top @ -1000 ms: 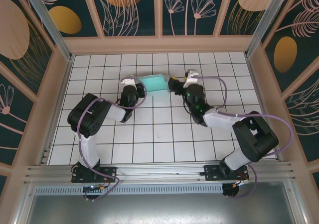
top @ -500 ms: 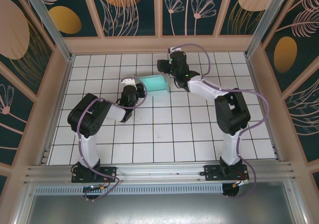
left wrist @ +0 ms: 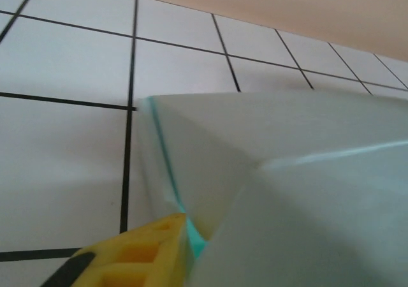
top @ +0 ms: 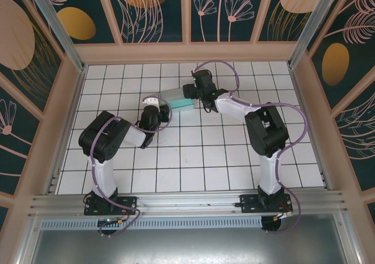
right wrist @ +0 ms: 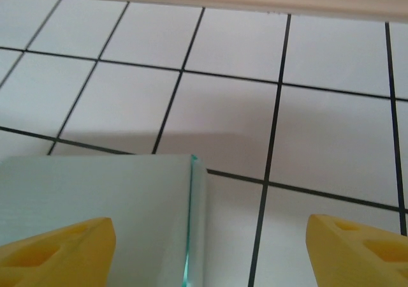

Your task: Fold the paper box

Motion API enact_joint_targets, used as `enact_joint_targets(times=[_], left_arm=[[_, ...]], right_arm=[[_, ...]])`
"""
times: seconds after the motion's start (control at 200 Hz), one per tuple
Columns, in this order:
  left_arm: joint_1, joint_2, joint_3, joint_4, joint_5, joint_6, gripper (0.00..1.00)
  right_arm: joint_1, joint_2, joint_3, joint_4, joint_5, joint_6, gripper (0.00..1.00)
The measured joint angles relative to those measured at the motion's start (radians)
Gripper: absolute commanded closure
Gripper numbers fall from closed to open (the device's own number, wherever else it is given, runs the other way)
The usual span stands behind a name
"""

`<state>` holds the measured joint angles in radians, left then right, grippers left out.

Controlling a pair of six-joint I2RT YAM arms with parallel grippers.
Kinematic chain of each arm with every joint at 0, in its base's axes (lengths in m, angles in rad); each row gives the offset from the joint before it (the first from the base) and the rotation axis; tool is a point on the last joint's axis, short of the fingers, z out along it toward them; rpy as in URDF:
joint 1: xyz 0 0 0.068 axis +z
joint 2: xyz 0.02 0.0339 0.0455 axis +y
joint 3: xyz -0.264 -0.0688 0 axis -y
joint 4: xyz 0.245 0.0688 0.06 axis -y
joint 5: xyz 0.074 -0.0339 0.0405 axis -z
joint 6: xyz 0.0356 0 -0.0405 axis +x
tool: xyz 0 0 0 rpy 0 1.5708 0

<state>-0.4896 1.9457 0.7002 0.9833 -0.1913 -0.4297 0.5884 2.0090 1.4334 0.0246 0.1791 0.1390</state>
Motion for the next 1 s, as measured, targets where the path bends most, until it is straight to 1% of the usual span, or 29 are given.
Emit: enact_joint_targets(times=[0.125,0.285,0.295,0.34,0.36,0.435,0.455,0.49,0.51,0.611,0.626,0.636,0.766,0.866,0.996], left_arm=[[-0.001,-0.035,-0.037,0.001,0.015,-0.001,0.64],[-0.001,-0.09,-0.096,0.011,0.035,-0.002,0.61],[-0.001,-0.093,-0.099,0.011,0.034,-0.003,0.6],[-0.001,-0.117,-0.125,0.024,0.04,-0.005,0.33],[-0.001,-0.126,-0.136,0.03,0.042,-0.015,0.25],[-0.001,-0.179,-0.186,0.046,0.052,-0.028,0.22],[-0.001,-0.193,-0.198,0.046,0.059,-0.027,0.16],[-0.001,-0.228,-0.219,0.046,0.066,-0.032,0.13],[0.0,-0.247,-0.228,0.044,0.074,-0.033,0.09],[-0.001,-0.343,-0.24,0.033,0.102,-0.047,0.07],[-0.001,-0.356,-0.24,0.032,0.106,-0.047,0.03],[-0.001,-0.367,-0.24,0.03,0.106,-0.049,0.02],[0.0,-0.454,-0.214,-0.021,0.116,-0.076,0.01],[0.016,-0.439,-0.113,-0.131,0.133,-0.112,0.01],[0.08,-0.322,0.073,-0.264,0.213,-0.186,0.01]], right_arm=[[-0.003,0.01,-0.012,0.0,-0.007,0.0,0.21],[-0.008,0.019,-0.014,0.001,-0.025,0.002,0.21],[-0.009,0.019,-0.014,0.001,-0.026,0.004,0.21],[-0.012,0.022,-0.015,0.001,-0.033,0.005,0.21],[-0.013,0.023,-0.015,0.001,-0.038,0.008,0.21],[-0.021,0.026,-0.015,0.001,-0.051,0.013,0.22],[-0.022,0.027,-0.015,0.001,-0.052,0.016,0.22],[-0.025,0.031,-0.015,0.002,-0.058,0.017,0.21],[-0.026,0.035,-0.015,0.002,-0.059,0.02,0.22],[-0.031,0.054,-0.016,0.002,-0.07,0.023,0.21],[-0.032,0.056,-0.016,0.002,-0.072,0.023,0.21],[-0.032,0.059,-0.017,0.002,-0.073,0.023,0.21],[-0.032,0.083,-0.029,0.015,-0.074,0.023,0.21],[-0.032,0.099,-0.032,0.028,-0.071,0.023,0.21],[-0.032,0.1,-0.039,0.047,-0.065,0.019,0.21]])
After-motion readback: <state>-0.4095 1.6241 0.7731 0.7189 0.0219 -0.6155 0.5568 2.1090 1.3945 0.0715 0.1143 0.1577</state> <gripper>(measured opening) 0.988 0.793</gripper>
